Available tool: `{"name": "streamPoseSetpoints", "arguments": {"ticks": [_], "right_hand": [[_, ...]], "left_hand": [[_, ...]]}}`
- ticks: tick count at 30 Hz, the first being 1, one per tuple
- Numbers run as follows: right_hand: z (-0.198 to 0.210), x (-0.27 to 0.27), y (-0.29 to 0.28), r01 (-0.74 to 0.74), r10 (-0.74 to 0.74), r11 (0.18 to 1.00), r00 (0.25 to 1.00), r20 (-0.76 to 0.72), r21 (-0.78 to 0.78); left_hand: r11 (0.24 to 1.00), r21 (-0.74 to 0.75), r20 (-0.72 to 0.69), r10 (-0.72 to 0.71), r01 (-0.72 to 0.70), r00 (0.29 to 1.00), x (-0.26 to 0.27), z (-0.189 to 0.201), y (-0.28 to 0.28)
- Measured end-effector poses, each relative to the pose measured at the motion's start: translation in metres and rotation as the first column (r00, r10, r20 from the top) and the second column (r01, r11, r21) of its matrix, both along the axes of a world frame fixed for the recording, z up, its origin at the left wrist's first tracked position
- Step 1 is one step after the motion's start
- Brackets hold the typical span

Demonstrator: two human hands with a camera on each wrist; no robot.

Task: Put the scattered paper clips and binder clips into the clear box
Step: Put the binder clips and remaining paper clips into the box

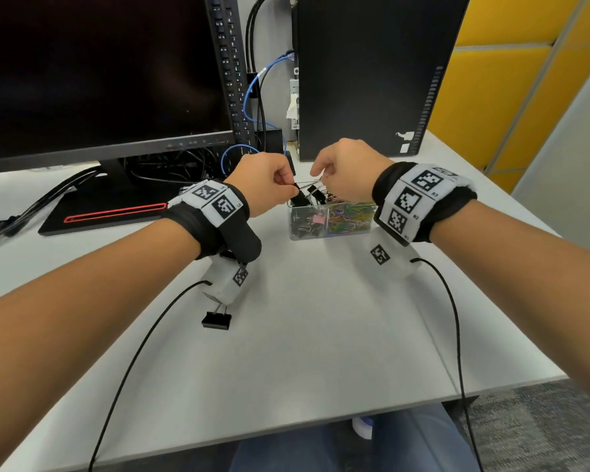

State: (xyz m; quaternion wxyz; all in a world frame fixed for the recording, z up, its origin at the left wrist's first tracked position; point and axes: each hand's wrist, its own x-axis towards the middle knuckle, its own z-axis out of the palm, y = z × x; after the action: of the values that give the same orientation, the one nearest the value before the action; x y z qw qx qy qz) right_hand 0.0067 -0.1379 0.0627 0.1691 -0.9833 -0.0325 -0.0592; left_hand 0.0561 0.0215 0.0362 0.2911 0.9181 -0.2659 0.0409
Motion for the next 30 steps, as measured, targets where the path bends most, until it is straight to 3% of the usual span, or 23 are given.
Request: {"name": "streamPoseSetpoints", "arguments": {"ticks": [3, 8, 12, 18, 20, 25, 30], "right_hand": [[0.0022, -0.0032, 0.0017, -0.005, 0.006, 0.995, 1.000, -0.008, 0.095], [-0.0011, -0.0013, 0.0061, -0.053, 0.053, 0.999, 0.998, -0.033, 0.004], [-0.0025, 0.0029, 0.0071, -0.023, 0.023, 1.000, 0.999, -0.032, -0.017], [0.0018, 0.0023, 0.0000, 0.045, -0.027, 0.977, 0.996, -0.086, 0.210], [0.0014, 0.0022, 0.0005, 0.031, -0.015, 0.978, 0.997, -0.078, 0.205], [0.0008, 0.0040, 0.0013, 0.032, -0.033, 0.988, 0.999, 0.000, 0.151], [-0.0049, 0.0052, 0.0021, 0.041, -0.041, 0.996, 0.999, 0.001, 0.077]], "left_hand": [[0.999, 0.052, 0.011, -0.002, 0.002, 1.000, 0.0002, -0.0008, -0.0015], [0.997, 0.073, 0.044, -0.010, 0.006, 0.999, -0.0001, -0.0007, 0.0005], [1.000, -0.019, 0.008, -0.020, 0.020, 1.000, -0.0019, 0.0002, 0.0033], [0.991, -0.133, -0.126, -0.047, 0.030, 0.991, 0.0035, 0.0019, 0.0053], [0.987, -0.160, -0.132, -0.052, 0.030, 0.990, 0.0025, 0.0047, 0.0046], [1.000, -0.020, 0.072, -0.007, 0.008, 0.997, 0.0031, 0.0080, 0.0023], [0.986, 0.165, 0.150, -0.039, 0.014, 0.988, 0.0029, 0.0030, 0.0005]]}}
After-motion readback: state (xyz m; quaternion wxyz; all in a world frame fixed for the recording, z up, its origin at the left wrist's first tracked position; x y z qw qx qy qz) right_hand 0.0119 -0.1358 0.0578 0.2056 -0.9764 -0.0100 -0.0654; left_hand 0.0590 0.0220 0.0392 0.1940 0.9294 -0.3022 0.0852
